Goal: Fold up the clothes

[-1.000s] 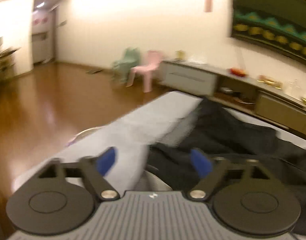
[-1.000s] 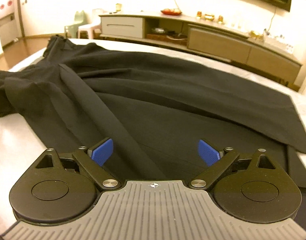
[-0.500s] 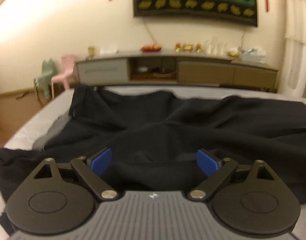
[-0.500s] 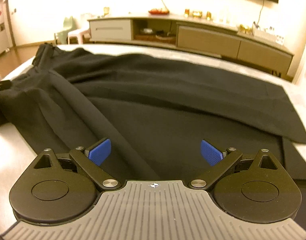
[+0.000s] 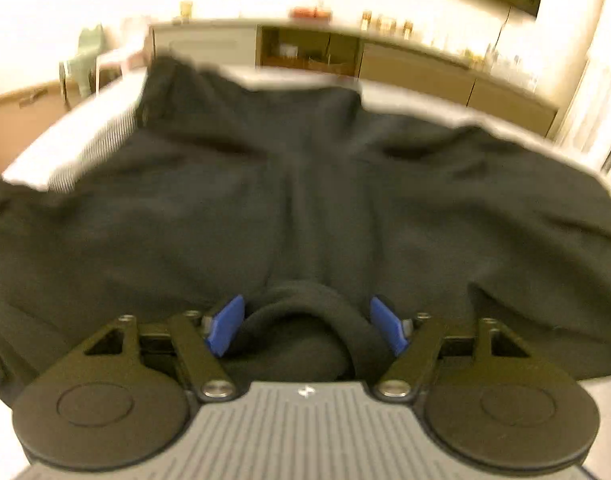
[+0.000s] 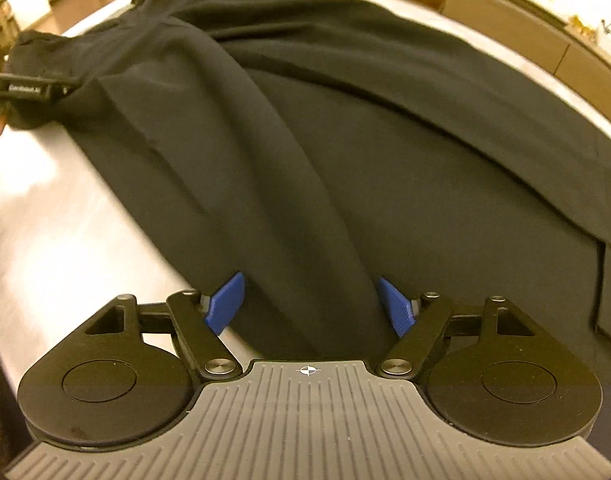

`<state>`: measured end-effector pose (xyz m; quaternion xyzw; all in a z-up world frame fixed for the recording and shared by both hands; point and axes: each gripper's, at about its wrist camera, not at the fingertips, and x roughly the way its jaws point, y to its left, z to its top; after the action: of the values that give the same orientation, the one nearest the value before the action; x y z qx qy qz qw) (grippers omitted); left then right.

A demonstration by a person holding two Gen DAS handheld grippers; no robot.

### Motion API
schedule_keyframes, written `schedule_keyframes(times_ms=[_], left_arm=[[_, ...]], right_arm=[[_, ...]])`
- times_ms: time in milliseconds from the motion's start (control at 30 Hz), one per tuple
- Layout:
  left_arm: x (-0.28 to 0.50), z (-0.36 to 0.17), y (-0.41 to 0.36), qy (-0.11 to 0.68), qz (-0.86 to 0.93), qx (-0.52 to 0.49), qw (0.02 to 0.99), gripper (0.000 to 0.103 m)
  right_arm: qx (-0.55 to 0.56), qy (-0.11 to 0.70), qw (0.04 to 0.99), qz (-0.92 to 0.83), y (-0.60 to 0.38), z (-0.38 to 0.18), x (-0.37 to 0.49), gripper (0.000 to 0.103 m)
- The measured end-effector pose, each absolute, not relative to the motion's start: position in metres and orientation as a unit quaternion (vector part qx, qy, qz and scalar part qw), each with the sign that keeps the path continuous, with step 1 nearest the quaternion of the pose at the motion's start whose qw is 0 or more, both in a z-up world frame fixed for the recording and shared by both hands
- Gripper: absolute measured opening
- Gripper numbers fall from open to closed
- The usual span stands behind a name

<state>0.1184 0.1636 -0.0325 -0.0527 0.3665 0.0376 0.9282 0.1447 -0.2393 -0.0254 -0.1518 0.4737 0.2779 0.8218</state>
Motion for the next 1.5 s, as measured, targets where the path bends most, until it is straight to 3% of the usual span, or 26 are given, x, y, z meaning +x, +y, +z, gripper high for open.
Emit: schedule_keyframes(times_ms=[133,333,433,500,633,700,767,800,833,867,1067,1167,1300,1400,1467,1500], left_arm=[[0.115,-0.01,0.17,0.302,0.045,-0.043,0.951,0.078],[0.149,-0.022,0.167,0.348,0.015,-0.096,0.932,0.078],[0.162,-0.038,0.151,0.38,-0.011,-0.098,0.92,0.078],[0.165,-0.044,0.142,0.386,-0.011,-0.079,0.919,0.078],[0.164,-0.05,0.134,0.389,-0.009,-0.057,0.92,0.079],[0.162,-0.05,0.137,0.388,-0.003,-0.058,0.92,0.079],[0.161,-0.049,0.14,0.383,0.003,-0.063,0.921,0.079],[0.161,-0.048,0.141,0.381,0.006,-0.066,0.922,0.079],[0.162,-0.048,0.143,0.382,0.009,-0.067,0.922,0.079],[0.163,-0.049,0.144,0.383,0.012,-0.068,0.921,0.079],[0.158,-0.044,0.155,0.368,0.017,-0.073,0.927,0.079],[0.152,-0.042,0.161,0.36,0.012,-0.074,0.93,0.08],[0.155,-0.057,0.163,0.401,0.017,-0.058,0.914,0.078],[0.149,-0.061,0.155,0.407,0.0,-0.025,0.913,0.078],[0.144,-0.063,0.155,0.406,-0.01,-0.022,0.914,0.077],[0.142,-0.063,0.155,0.406,-0.015,-0.02,0.913,0.077]], right_arm=[[-0.082,0.428,0.88,0.191,-0.312,0.011,0.158,0.091],[-0.036,0.431,0.901,-0.032,-0.434,0.0,0.187,0.091],[-0.068,0.442,0.894,-0.006,-0.441,-0.026,0.197,0.092],[-0.095,0.426,0.9,-0.005,-0.436,-0.035,0.203,0.1],[-0.123,0.4,0.908,-0.006,-0.434,-0.039,0.214,0.099],[-0.109,0.398,0.911,-0.001,-0.436,-0.04,0.221,0.087],[-0.075,0.402,0.912,0.009,-0.438,-0.038,0.233,0.057],[-0.07,0.403,0.912,0.01,-0.438,-0.036,0.233,0.048],[-0.077,0.403,0.912,0.006,-0.436,-0.035,0.234,0.022],[-0.085,0.402,0.912,0.001,-0.433,-0.035,0.234,0.003],[-0.104,0.327,0.936,-0.076,-0.447,0.005,0.207,0.0],[-0.088,0.289,0.94,-0.157,-0.478,0.029,0.191,0.0],[-0.001,0.329,0.926,-0.184,-0.516,0.016,0.187,0.0],[0.035,0.36,0.924,-0.121,-0.5,0.002,0.189,0.02],[0.034,0.364,0.93,-0.032,-0.463,0.003,0.185,0.055],[0.024,0.365,0.931,0.009,-0.443,0.004,0.182,0.058]])
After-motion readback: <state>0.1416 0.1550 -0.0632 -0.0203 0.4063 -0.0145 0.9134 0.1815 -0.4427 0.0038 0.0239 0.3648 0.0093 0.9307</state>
